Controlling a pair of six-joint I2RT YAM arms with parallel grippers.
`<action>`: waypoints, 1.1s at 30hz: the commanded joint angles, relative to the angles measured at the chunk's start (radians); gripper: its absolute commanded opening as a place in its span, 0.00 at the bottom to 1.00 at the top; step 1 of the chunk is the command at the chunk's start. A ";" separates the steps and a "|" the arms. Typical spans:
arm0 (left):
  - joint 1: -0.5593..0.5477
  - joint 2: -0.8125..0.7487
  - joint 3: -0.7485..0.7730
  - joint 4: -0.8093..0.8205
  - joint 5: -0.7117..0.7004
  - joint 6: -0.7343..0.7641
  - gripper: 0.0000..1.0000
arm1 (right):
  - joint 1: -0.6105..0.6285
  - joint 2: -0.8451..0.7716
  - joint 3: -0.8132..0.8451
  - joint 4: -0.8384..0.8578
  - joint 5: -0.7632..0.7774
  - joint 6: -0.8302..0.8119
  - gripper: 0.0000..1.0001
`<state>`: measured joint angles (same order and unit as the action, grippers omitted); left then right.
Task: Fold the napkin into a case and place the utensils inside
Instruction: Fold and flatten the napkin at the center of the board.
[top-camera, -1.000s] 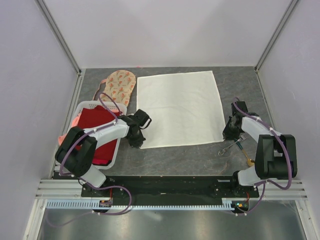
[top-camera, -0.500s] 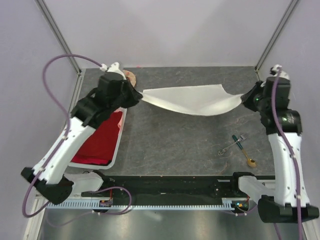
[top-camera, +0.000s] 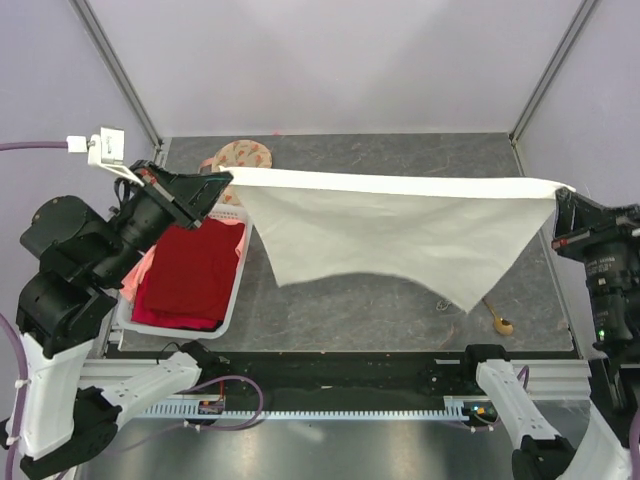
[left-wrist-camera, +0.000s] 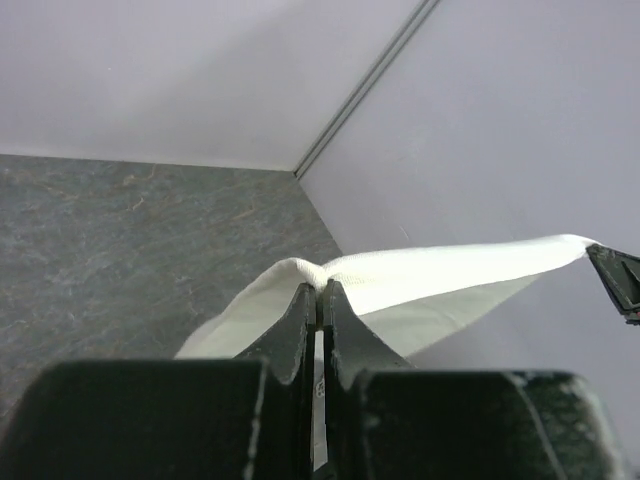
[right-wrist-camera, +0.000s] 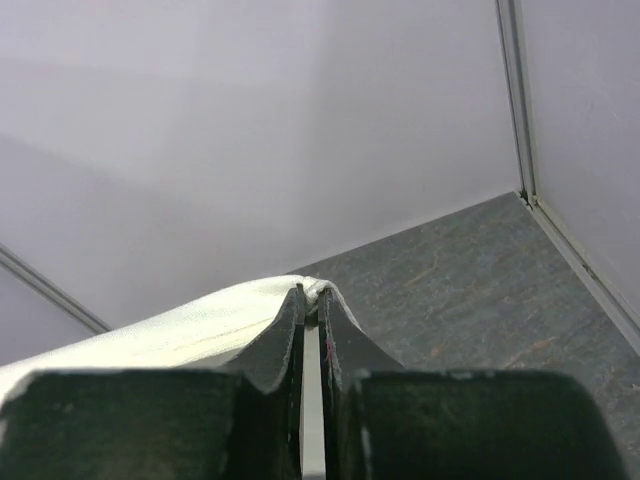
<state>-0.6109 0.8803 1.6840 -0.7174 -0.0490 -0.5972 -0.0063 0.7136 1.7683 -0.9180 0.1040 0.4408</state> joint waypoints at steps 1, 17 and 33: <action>0.007 0.138 0.046 0.036 -0.064 0.050 0.02 | -0.003 0.164 0.002 0.019 0.092 -0.005 0.00; 0.307 0.813 0.097 0.135 -0.109 0.007 0.02 | -0.001 0.898 0.015 0.183 -0.013 0.018 0.00; 0.356 1.263 0.283 0.325 0.044 0.073 0.02 | -0.001 1.426 0.221 0.320 -0.102 0.003 0.00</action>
<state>-0.2646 2.1521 1.8992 -0.4824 -0.0200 -0.5758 -0.0040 2.1044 1.8927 -0.6701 0.0292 0.4545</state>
